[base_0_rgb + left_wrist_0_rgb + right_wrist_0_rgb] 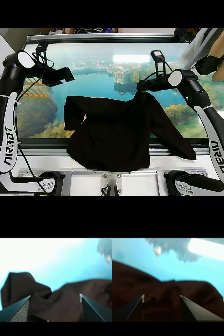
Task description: Fold the clothes and pants, and hang the long-sleeved shirts on hangers.
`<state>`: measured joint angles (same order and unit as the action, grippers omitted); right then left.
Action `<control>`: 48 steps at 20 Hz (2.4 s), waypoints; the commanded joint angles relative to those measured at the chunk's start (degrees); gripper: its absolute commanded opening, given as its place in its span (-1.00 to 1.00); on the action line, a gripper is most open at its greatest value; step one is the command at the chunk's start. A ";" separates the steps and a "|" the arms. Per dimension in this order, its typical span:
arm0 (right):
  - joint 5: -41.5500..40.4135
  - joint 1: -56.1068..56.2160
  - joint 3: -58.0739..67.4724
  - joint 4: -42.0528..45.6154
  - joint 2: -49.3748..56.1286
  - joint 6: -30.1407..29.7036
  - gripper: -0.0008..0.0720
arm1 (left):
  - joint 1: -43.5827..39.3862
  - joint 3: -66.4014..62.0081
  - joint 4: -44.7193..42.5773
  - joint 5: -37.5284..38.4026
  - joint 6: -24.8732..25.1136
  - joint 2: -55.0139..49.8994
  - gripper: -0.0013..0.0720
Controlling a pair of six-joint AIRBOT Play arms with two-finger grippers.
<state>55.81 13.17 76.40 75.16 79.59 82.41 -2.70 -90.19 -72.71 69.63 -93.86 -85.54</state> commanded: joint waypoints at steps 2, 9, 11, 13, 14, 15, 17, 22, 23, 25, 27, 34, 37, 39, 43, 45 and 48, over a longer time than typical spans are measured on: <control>8.55 5.11 -2.10 9.60 -1.01 4.92 0.36 | -4.59 10.38 0.22 -4.37 0.00 4.92 0.90; -0.26 10.62 -3.50 25.38 3.04 22.93 0.36 | -10.71 21.40 0.31 -9.03 -0.02 10.51 0.90; -2.60 10.62 -3.50 26.86 4.46 24.41 0.36 | -11.80 22.47 0.37 -8.98 -0.04 10.51 0.90; -6.14 10.80 -3.50 26.64 5.33 26.01 0.36 | -13.18 23.37 0.35 -9.49 -0.02 10.51 0.90; -7.67 10.91 -3.50 26.62 5.55 27.78 0.36 | -13.73 23.58 0.35 -9.68 -0.04 10.47 0.90; -8.74 10.97 -3.50 26.62 5.57 29.22 0.36 | -14.38 23.56 0.33 -9.81 -0.04 10.47 0.90; -10.40 10.91 -3.50 26.71 6.01 30.38 0.36 | -15.41 23.54 0.37 -10.03 -0.07 10.47 0.90; -11.10 10.78 -3.48 28.17 10.05 30.45 -0.25 | -18.29 23.54 0.35 -10.32 -0.07 10.47 0.90; -11.30 10.78 -3.48 28.33 10.71 31.12 -0.25 | -18.93 23.54 0.35 -10.29 -0.07 10.47 0.90; -11.21 10.67 -3.48 30.34 11.39 35.08 -0.27 | -19.98 23.54 0.35 -10.29 -0.09 10.47 0.90; -11.26 10.67 -3.43 33.09 11.43 37.83 -0.27 | -21.20 23.54 0.31 -10.34 -1.05 10.47 0.90; -16.52 9.92 -3.43 33.73 11.50 41.42 -0.27 | -26.80 23.54 0.24 -15.02 -2.62 10.45 0.90; -19.43 9.88 -3.43 33.77 12.48 42.97 -0.27 | -28.28 23.54 0.22 -15.87 -3.23 10.43 0.90; -19.39 9.51 -3.43 33.77 13.66 42.99 -0.27 | -29.00 23.54 0.22 -15.87 -4.76 10.03 0.90; -18.32 9.42 -3.41 34.18 13.86 42.73 -0.93 | -31.04 23.54 0.22 -16.20 -5.20 9.05 0.90; -14.16 9.44 -3.34 34.16 11.76 41.72 -0.93 | -32.02 23.54 0.17 -17.07 -5.25 8.83 0.90; -3.48 9.75 -3.37 32.98 5.66 41.46 -0.93 | -34.03 23.54 -1.70 -21.38 -6.71 8.81 0.90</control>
<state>43.70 22.68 73.01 109.08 89.32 124.49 -35.05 -66.67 -72.69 51.64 -99.18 -76.58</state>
